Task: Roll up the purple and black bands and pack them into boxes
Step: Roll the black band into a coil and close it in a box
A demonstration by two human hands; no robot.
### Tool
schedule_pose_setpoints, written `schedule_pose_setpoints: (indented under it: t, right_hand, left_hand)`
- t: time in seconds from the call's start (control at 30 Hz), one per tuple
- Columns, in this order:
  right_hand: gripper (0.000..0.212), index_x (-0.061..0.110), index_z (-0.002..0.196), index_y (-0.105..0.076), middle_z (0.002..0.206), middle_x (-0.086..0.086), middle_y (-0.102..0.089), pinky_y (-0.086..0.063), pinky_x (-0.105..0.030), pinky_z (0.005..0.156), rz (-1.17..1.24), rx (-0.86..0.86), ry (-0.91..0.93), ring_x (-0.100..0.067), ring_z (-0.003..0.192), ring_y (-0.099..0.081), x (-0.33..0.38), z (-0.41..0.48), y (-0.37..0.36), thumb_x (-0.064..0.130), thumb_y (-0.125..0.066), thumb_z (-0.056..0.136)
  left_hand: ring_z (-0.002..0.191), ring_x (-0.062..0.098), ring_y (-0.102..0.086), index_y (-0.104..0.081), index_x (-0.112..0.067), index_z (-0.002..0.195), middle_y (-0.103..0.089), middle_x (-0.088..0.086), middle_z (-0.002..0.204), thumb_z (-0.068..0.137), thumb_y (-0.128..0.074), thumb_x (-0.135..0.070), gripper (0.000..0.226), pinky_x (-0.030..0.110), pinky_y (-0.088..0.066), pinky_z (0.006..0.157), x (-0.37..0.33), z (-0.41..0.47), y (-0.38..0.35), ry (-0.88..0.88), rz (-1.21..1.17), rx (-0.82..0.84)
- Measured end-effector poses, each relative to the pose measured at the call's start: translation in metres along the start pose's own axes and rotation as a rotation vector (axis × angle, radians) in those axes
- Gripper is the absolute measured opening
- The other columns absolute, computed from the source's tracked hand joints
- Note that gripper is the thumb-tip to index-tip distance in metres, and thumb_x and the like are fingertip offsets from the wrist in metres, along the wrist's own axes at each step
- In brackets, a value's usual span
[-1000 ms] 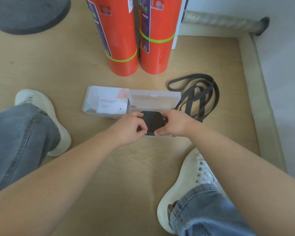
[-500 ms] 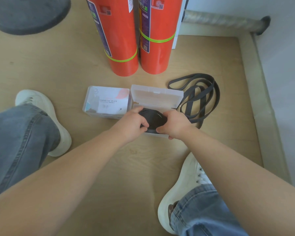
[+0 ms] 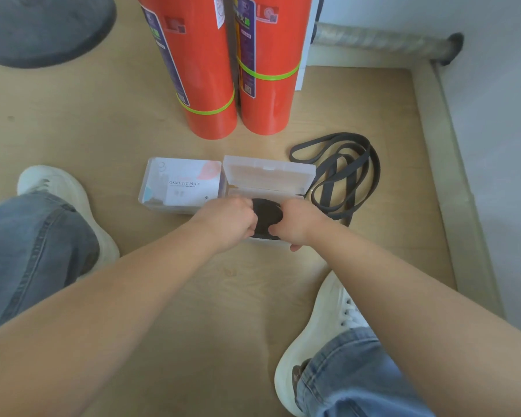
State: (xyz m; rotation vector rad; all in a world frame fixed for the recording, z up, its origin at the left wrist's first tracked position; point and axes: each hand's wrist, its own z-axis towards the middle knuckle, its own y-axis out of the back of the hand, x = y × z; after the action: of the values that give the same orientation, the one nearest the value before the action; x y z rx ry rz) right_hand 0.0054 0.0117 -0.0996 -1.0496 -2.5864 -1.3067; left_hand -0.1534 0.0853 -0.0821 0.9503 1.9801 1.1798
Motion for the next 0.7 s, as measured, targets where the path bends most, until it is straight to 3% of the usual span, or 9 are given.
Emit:
schedule_pose_setpoints:
  t: [0.17, 0.33, 0.47, 0.6, 0.7]
  right_hand:
    - [0.019, 0.011, 0.104, -0.068, 0.097, -0.010, -0.067, -0.054, -0.032, 0.067, -0.215, -0.174, 0.083, -0.026, 0.077, -0.063, -0.008, -0.012, -0.002, 0.010, -0.057, 0.089]
    - [0.027, 0.027, 0.113, -0.072, 0.094, -0.001, -0.067, -0.061, -0.037, 0.071, -0.161, -0.270, 0.126, -0.025, 0.080, -0.066, -0.014, -0.022, -0.003, 0.016, -0.060, 0.091]
    - [0.032, 0.021, 0.125, -0.070, 0.116, -0.004, -0.071, -0.059, -0.041, 0.090, 0.050, -0.398, 0.106, -0.027, 0.102, -0.068, -0.029, -0.039, 0.009, 0.017, -0.051, 0.100]
    - [0.033, 0.016, 0.128, -0.067, 0.121, -0.007, -0.066, -0.057, -0.040, 0.097, 0.127, -0.469, -0.006, -0.029, 0.109, -0.066, -0.060, -0.041, 0.013, 0.012, -0.050, 0.100]
    - [0.052, 0.016, 0.148, -0.048, 0.146, -0.007, -0.050, -0.044, -0.042, 0.114, 0.056, -0.374, -0.069, -0.031, 0.138, -0.045, -0.080, -0.039, 0.013, 0.012, -0.057, 0.097]
  left_hand:
    - [0.111, 0.020, -0.061, -0.071, -0.026, 0.118, -0.063, -0.004, 0.125, 0.097, -0.048, -0.013, 0.034, 0.034, -0.048, 0.095, 0.010, -0.011, -0.008, 0.083, -0.233, -0.124]
    - [0.111, 0.019, -0.061, -0.072, -0.024, 0.117, -0.064, -0.004, 0.124, 0.095, -0.049, -0.013, 0.033, 0.031, -0.047, 0.097, -0.001, -0.012, -0.005, 0.125, -0.319, -0.161]
    - [0.111, 0.019, -0.060, -0.072, -0.022, 0.117, -0.065, -0.002, 0.120, 0.095, -0.053, -0.014, 0.030, 0.029, -0.047, 0.095, -0.014, -0.010, -0.001, 0.142, -0.399, -0.237]
    - [0.105, 0.017, -0.061, -0.071, -0.021, 0.118, -0.065, -0.002, 0.115, 0.094, -0.053, -0.014, 0.030, 0.027, -0.048, 0.091, -0.034, -0.001, -0.001, 0.155, -0.494, -0.243]
    - [0.103, 0.015, -0.064, -0.071, -0.023, 0.118, -0.066, -0.001, 0.115, 0.093, -0.055, -0.013, 0.031, 0.030, -0.051, 0.096, -0.053, 0.010, -0.004, 0.181, -0.607, -0.235]
